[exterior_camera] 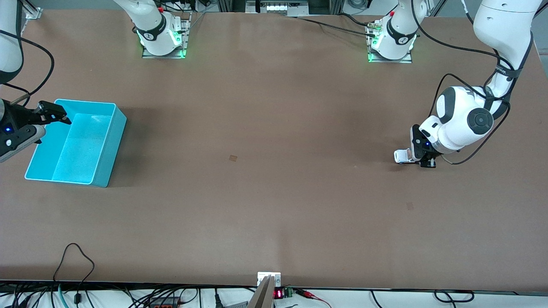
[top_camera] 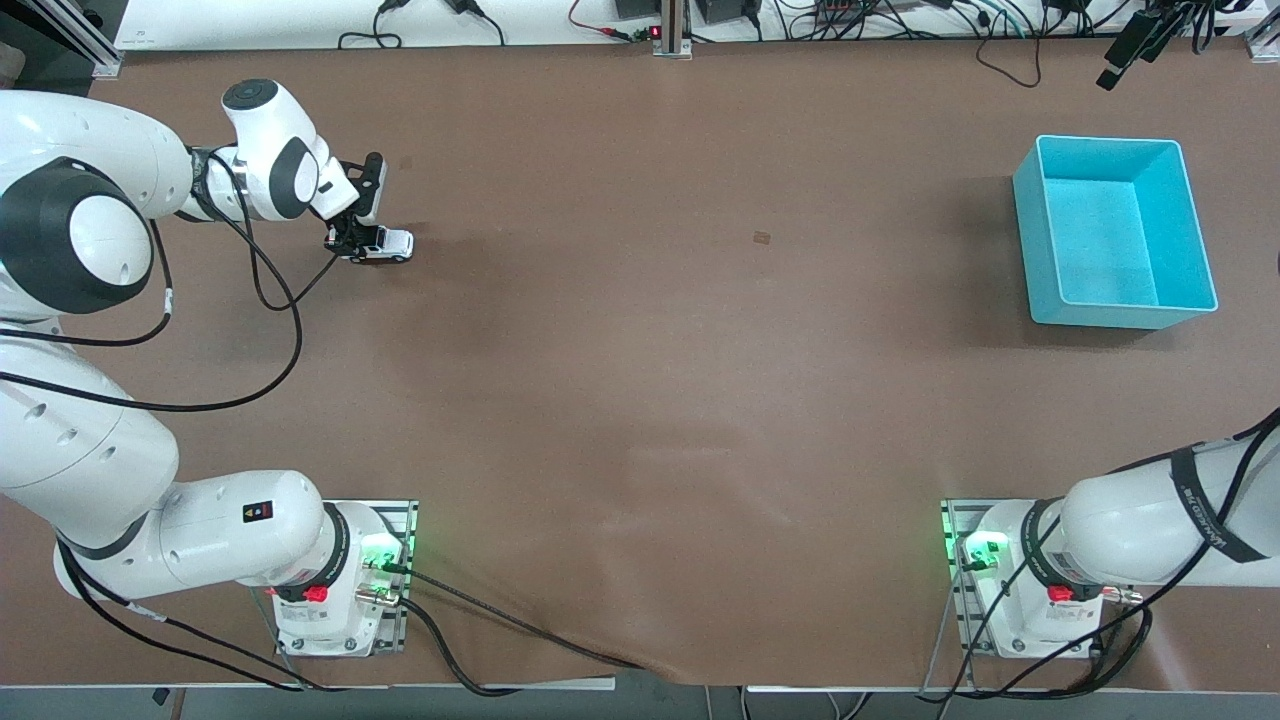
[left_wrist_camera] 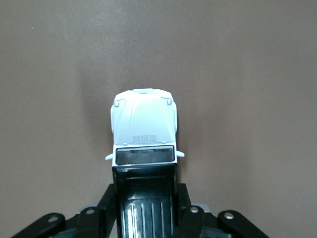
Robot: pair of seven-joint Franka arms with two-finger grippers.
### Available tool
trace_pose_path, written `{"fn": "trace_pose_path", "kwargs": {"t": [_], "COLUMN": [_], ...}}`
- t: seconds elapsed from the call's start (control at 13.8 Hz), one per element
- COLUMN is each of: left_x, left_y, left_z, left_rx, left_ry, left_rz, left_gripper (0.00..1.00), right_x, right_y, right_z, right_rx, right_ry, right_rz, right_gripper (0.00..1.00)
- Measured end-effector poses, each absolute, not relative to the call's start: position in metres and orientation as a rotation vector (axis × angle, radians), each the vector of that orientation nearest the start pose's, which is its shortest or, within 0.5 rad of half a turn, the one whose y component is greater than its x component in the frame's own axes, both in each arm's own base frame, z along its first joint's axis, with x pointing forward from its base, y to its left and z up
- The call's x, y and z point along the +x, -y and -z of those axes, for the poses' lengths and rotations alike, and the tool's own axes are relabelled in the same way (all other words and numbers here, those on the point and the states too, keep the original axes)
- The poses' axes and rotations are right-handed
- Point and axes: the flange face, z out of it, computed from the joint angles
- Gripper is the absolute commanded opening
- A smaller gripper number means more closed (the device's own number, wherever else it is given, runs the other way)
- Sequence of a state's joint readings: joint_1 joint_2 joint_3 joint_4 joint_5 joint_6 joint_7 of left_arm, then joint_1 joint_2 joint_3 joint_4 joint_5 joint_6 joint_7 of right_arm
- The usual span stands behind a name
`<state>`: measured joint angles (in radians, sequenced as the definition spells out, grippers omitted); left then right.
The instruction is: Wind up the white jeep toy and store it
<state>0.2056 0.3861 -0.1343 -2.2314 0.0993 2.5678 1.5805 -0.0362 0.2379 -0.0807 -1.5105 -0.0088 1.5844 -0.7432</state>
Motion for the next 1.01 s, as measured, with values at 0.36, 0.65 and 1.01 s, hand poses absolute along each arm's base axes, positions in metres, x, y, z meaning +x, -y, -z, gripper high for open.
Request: {"fn": "trace_pose_path", "kwargs": {"t": [0.36,0.65,1.01], "left_x": [0.5409,0.5409,0.5408], "left_y": [-0.0353,-0.0353,-0.0361], "left_z": [-0.1942,-0.1942,-0.1942], "left_rx": [-2.227,-2.227,-2.229], "left_ry": [-2.260,-2.260,-2.258], "left_rz": [-0.049,-0.049,-0.049], "left_gripper": [0.23,0.22,0.20], "right_x": [0.6126,0.6124,0.6125], "right_y": [0.0688,0.0700,0.0696], "right_z": [-0.5146,-0.5146,-0.5148], "right_rx": [-2.945,-2.948,-2.964], "right_ry": [0.959,0.953,0.909], "right_rz": [-0.255,-0.255,-0.256], "right_gripper": [1.00,1.00,1.00]}}
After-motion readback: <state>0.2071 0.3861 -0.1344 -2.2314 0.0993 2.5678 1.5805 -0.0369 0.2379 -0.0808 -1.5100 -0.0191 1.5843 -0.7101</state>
